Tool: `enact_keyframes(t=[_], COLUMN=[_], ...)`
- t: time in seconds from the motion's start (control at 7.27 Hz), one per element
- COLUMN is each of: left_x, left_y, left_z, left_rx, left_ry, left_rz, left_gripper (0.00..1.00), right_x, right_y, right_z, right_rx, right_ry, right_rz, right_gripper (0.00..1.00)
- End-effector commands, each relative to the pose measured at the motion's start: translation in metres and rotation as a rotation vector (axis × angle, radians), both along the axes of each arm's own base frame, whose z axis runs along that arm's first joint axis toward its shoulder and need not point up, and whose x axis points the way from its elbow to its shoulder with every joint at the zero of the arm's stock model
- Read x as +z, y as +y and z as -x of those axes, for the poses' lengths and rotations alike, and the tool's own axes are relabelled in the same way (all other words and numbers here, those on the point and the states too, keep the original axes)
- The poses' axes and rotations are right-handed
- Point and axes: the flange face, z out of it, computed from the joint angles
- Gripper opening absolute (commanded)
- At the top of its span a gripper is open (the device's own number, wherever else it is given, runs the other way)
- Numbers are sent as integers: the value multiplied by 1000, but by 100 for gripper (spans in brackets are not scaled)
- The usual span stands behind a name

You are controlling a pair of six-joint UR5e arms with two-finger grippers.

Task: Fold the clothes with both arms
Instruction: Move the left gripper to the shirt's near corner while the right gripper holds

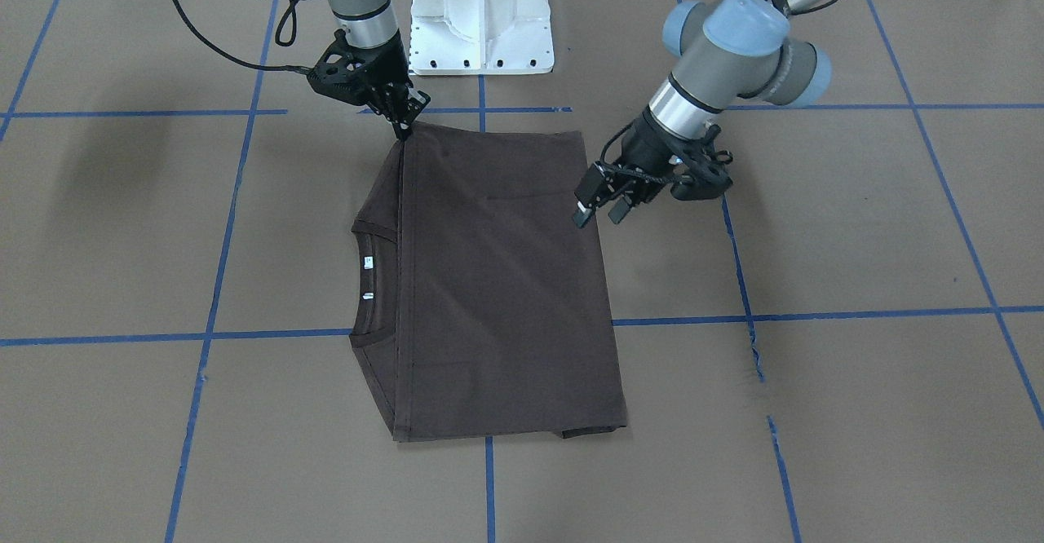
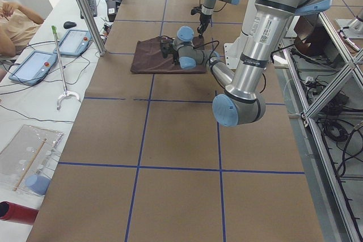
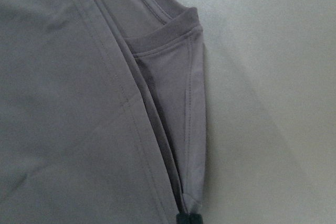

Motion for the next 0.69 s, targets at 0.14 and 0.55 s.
enact_keyframes(t=[0.14,0.55], left_x=[26,46], left_y=[119,138], left_z=[-57,-64], left_rx=[33,32], left_ry=[-118,-159], left_rz=[74,68], left_gripper=[75,60], right_x=[-1,-2], right_y=[3,2], right_z=[-2,-2], right_rx=[-4,-3], right_ry=[-4,-6], right_rz=[-2,-1], right_gripper=[0,0])
